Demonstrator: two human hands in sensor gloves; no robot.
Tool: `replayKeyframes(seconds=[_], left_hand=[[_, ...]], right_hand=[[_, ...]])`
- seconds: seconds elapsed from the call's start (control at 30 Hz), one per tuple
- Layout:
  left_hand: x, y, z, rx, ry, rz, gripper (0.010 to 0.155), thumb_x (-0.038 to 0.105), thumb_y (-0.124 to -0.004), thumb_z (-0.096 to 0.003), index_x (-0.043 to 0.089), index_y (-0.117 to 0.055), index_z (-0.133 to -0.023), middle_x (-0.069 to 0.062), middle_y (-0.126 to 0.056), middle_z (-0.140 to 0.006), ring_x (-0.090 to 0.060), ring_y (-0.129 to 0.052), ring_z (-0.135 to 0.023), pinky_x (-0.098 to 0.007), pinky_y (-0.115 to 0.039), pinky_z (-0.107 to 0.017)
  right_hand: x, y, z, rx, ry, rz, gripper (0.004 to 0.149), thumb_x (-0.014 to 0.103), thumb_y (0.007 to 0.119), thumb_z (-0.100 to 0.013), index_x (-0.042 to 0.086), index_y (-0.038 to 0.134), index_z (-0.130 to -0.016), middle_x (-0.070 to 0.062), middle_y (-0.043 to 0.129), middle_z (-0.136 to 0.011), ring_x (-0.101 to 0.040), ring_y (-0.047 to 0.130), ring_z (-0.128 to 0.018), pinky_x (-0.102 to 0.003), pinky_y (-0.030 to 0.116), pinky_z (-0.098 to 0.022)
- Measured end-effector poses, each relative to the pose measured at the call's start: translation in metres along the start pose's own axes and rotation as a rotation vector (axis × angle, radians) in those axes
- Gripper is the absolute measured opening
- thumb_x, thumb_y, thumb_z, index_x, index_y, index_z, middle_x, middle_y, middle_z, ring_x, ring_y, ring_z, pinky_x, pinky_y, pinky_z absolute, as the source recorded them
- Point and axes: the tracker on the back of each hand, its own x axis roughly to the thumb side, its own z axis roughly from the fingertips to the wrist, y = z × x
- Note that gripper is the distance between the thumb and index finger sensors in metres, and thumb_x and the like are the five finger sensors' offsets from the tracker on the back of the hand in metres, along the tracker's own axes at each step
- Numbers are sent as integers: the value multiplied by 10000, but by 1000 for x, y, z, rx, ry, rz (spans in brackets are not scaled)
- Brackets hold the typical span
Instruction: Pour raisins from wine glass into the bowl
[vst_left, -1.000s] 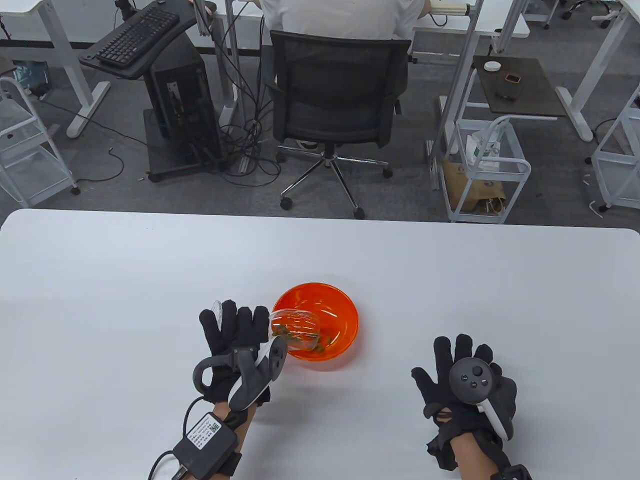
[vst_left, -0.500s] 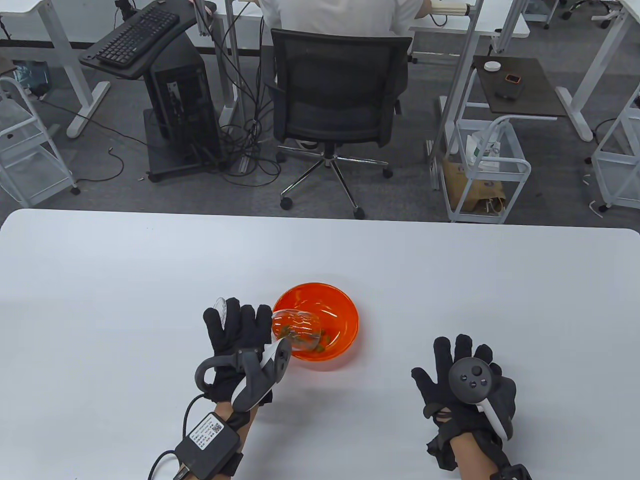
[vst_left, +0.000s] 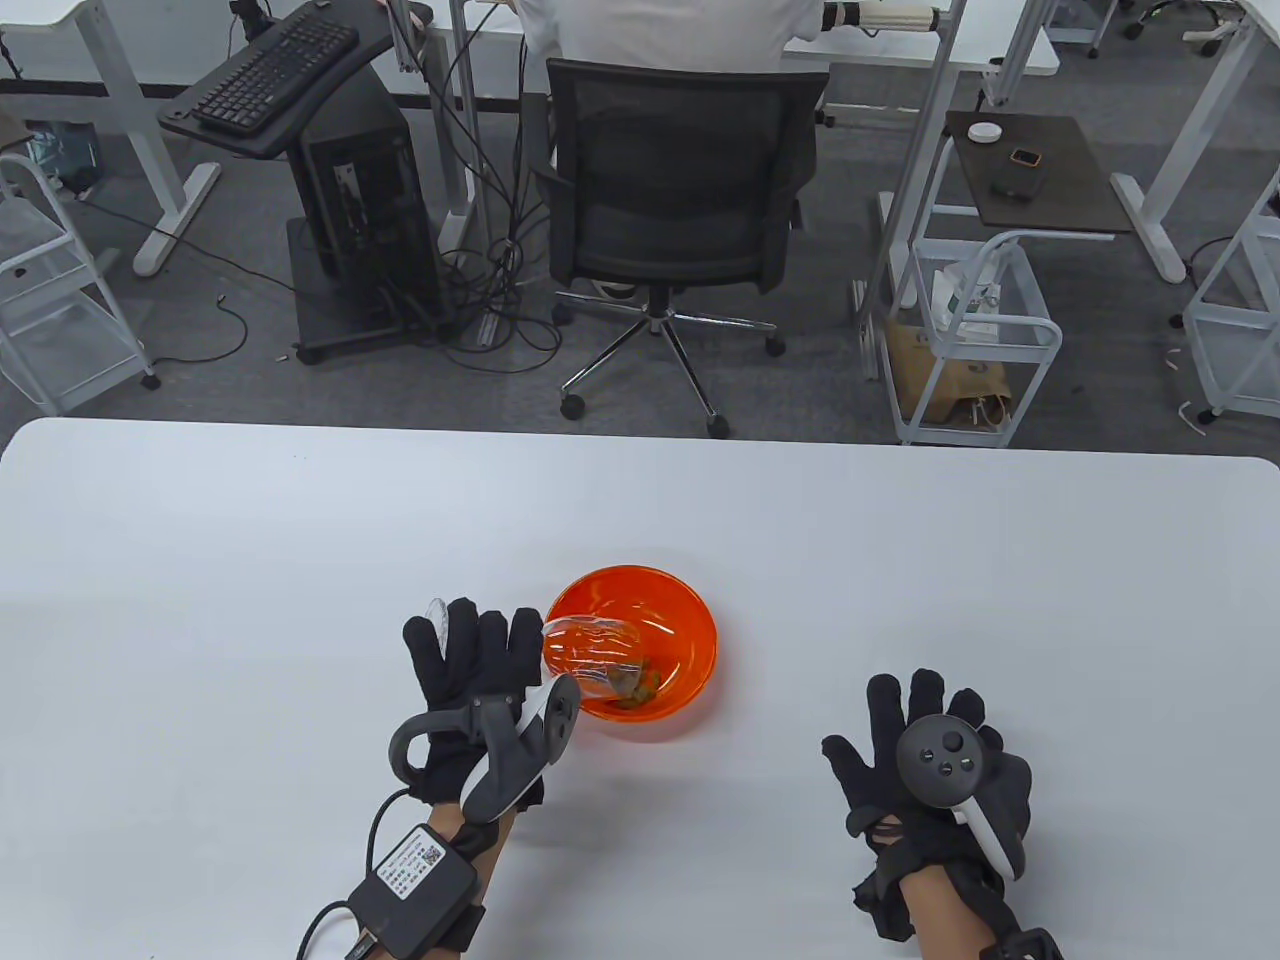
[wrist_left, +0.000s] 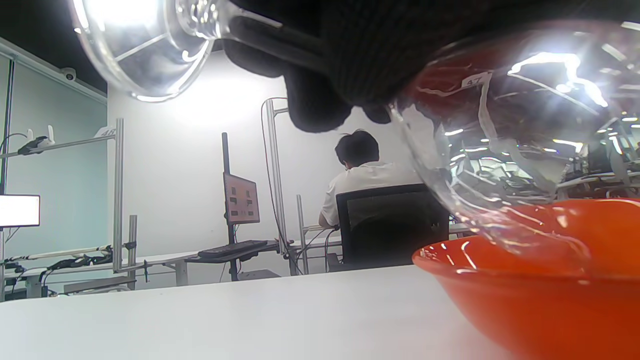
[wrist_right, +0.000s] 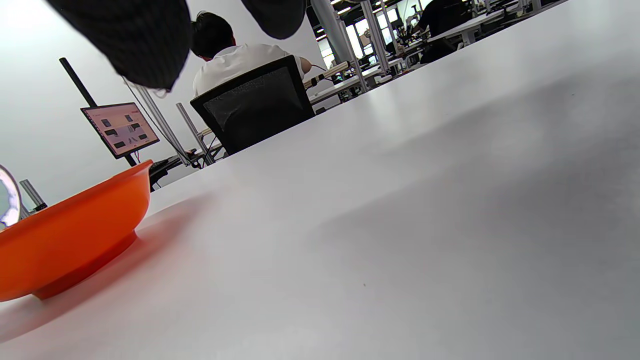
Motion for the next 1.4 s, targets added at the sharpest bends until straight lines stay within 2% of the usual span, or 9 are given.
replayKeyframes(seconds=[0.17, 0.47, 0.77, 1.0, 1.17, 1.3, 1.4], left_hand=[[-9, -4, -4, -36, 50, 37, 490, 262, -864, -438, 308, -811, -924, -17, -927, -938, -286, -687, -1017, -578, -111, -718], [-39, -16, -12, -142, 190, 222, 503, 287, -828, -442, 296, -743, -938, -6, -900, -950, -319, -739, -1014, -532, -138, -731], [-80, -47, -17, -285, 354, 497, 509, 306, -819, -438, 302, -718, -936, -14, -839, -1022, -324, -713, -1043, -542, -220, -752], [-99, -66, -17, -357, 448, 692, 515, 323, -809, -438, 321, -697, -941, -20, -782, -1070, -346, -680, -1058, -561, -338, -773], [-109, -75, -15, -360, 492, 805, 527, 350, -812, -442, 355, -670, -950, -13, -770, -1078, -339, -723, -1042, -545, -545, -776], [-119, -85, -12, -383, 562, 922, 527, 344, -819, -444, 358, -672, -950, -20, -787, -1065, -335, -766, -1017, -535, -592, -766], [-125, -91, -11, -385, 589, 946, 527, 341, -827, -440, 368, -682, -945, -14, -804, -1054, -327, -783, -1009, -527, -598, -764]], right_hand=[[0, 0, 0, 2, 1, -1, 767, 521, 753, -534, 171, 398, -1117, -245, 144, -1181, -605, -16, -964, -699, -5, -649], [0, 0, 0, 4, 0, -5, 770, 523, 754, -533, 171, 397, -1117, -246, 142, -1180, -607, -12, -963, -699, -6, -649], [-1, 0, -1, 7, 1, -10, 767, 523, 754, -533, 169, 404, -1116, -249, 143, -1179, -608, -17, -963, -699, -6, -649], [-1, 0, -1, 11, 3, -15, 768, 524, 754, -533, 166, 408, -1117, -250, 142, -1180, -608, -14, -963, -699, -9, -647], [-2, 0, -1, 13, 3, -14, 764, 524, 754, -533, 165, 415, -1116, -250, 143, -1179, -610, -17, -962, -699, -9, -646], [-2, 0, -1, 11, 0, -12, 762, 523, 754, -533, 161, 421, -1115, -253, 145, -1179, -610, -13, -962, -700, -8, -646], [-2, 0, -1, 14, -1, -14, 761, 523, 754, -533, 163, 422, -1115, -252, 144, -1179, -610, -12, -962, -699, -9, -647]])
